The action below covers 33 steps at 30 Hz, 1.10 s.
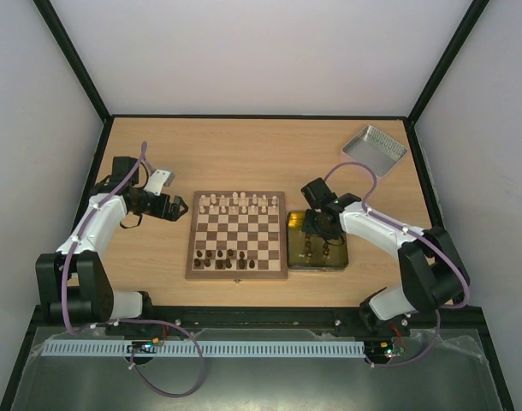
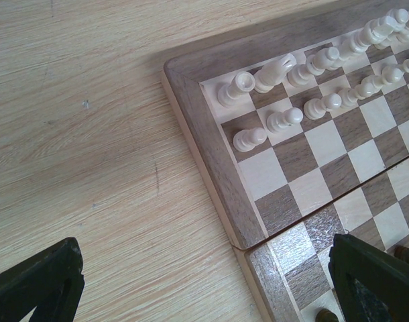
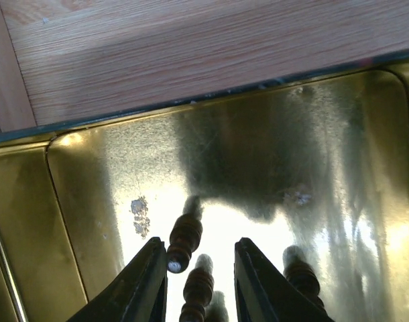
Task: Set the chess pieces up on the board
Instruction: Pick up the chess piece from the storage box.
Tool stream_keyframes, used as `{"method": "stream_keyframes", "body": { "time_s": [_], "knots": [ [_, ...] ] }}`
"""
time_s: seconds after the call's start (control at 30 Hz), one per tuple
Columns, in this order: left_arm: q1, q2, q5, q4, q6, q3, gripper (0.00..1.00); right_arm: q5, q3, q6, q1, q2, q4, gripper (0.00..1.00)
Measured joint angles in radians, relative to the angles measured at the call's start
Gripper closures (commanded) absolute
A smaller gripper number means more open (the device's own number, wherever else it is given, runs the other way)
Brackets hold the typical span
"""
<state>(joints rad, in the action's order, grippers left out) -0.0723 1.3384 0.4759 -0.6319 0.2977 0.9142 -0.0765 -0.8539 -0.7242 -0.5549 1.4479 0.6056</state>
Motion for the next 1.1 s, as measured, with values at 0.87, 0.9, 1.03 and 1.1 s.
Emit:
{"method": "stream_keyframes", "body": {
  "time_s": [0.87,0.9,1.03,1.1],
  "knots": [
    [0.000,0.000,-0.005,0.006,0.000,0.000,0.01,-0.059,0.016,0.042,0.008,0.121,-0.079,0.82],
    [0.000,0.000,-0.005,0.006,0.000,0.000,0.01,-0.058,0.014,0.045,0.008,0.125,-0.079,0.82],
    [0.000,0.000,-0.005,0.006,0.000,0.000,0.01,-0.047,-0.001,0.049,0.008,0.133,-0.078,0.84],
    [0.000,0.000,-0.005,0.006,0.000,0.000,0.01,-0.043,-0.012,0.051,0.008,0.137,-0.078,0.86]
  ]
}}
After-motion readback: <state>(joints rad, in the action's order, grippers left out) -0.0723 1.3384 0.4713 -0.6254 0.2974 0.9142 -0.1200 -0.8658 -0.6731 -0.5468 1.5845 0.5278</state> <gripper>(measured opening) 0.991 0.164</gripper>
